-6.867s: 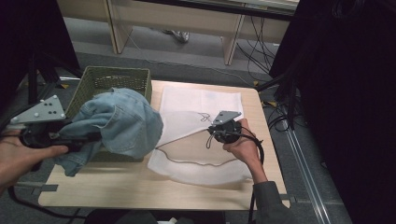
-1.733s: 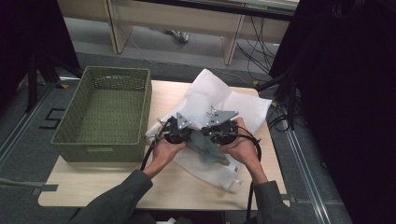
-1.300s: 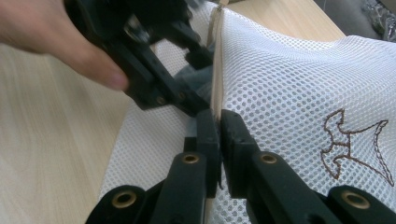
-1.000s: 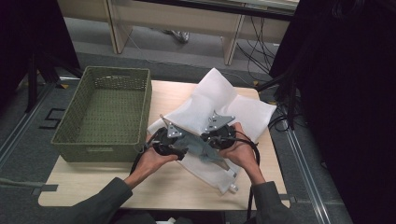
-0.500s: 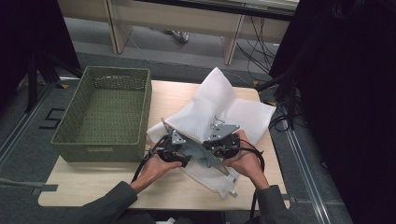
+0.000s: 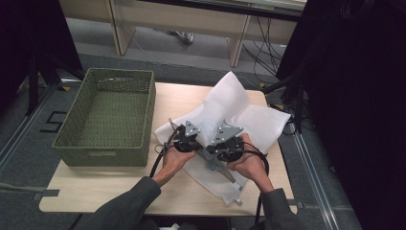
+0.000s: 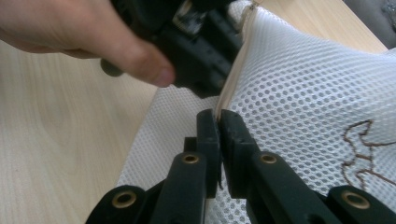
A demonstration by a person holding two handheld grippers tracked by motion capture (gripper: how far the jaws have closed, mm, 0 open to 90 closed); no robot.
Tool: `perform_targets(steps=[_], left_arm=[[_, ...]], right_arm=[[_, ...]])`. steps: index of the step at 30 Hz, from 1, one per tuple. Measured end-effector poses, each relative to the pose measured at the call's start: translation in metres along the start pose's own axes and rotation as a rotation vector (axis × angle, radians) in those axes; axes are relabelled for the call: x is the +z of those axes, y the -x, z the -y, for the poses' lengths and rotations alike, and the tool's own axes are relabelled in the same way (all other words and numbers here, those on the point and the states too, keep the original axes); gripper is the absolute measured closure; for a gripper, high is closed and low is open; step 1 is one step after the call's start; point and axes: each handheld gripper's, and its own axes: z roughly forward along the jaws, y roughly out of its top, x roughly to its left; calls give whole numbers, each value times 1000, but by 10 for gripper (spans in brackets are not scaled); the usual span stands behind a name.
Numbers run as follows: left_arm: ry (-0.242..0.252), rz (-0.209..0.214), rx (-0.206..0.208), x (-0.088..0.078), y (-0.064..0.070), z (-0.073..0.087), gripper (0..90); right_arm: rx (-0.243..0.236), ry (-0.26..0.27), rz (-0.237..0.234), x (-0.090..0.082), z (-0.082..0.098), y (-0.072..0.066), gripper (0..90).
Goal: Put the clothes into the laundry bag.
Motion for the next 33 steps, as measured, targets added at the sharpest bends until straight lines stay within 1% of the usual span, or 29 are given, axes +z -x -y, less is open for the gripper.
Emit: perform_targets(steps=[1,2,3,4,5,6,7,8,9,10,11,12,13,15,17,18,19,20,22,24,25,26,27,28,29,30,31,32,33], left_arm=[[-3,14,-24,4,-2,1,802],[-25,43,-21,11,-5,4,802],[-43,53,-14,17,-9,9,796],[-74,39,-32,24,-15,18,778],[-78,51,-42,24,-16,20,763],[-78,51,-42,24,-16,20,742],[-84,50,-28,23,-15,19,742],[-92,58,-11,20,-14,18,680],[-103,58,13,17,-13,16,680],[-128,50,32,7,-14,15,623],[-128,50,32,7,-14,15,597],[-133,51,32,1,-15,14,597],[-138,59,32,-3,-16,14,575],[-151,52,53,-10,-17,14,536],[-156,43,63,-19,-18,14,522],[-157,49,66,-22,-19,14,520],[-161,55,60,-25,-19,14,504],[-165,63,56,-27,-19,16,497],[-177,74,71,-30,-19,18,490],[-187,87,57,-32,-18,21,461],[-193,89,56,-32,-17,23,417],[-202,91,66,-32,-17,24,392],[-214,78,83,-30,-17,24,367],[-216,64,90,-29,-17,25,359],[-218,61,87,-28,-18,26,359],[-213,67,70,-26,-19,26,364],[-210,70,60,-24,-18,27,374],[-212,73,66,-23,-18,27,389],[-210,77,62,-21,-17,27,389]], right_arm=[[13,-6,-6,2,1,-1,873],[13,-6,-6,2,1,-1,873],[12,-8,-12,4,3,0,873],[25,-18,-23,9,6,1,873],[29,-24,-24,11,6,1,873],[29,-24,-24,11,6,1,873],[36,-32,-24,13,7,1,874],[32,-36,-33,16,9,0,874],[32,-36,-33,16,9,0,874],[50,-38,-32,16,10,1,874],[50,-38,-32,16,10,1,874],[55,-36,-35,15,10,1,873],[55,-36,-37,16,10,1,873],[42,-40,-36,17,10,0,873],[46,-40,-37,18,10,0,873],[41,-39,-26,18,10,0,873],[34,-40,-28,20,10,0,873],[44,-41,-34,20,11,-1,873],[44,-41,-33,20,11,-1,873],[44,-45,-28,21,11,0,872],[52,-44,-38,21,12,-1,871],[51,-43,-36,21,12,-1,868],[42,-41,-36,21,13,0,865],[45,-41,-26,22,13,0,859],[45,-41,-26,22,13,0,859],[54,-40,-24,22,12,-2,850],[38,-43,-10,22,12,-2,836],[31,-43,-7,21,11,-6,821],[31,-43,-7,21,11,-6,799]])
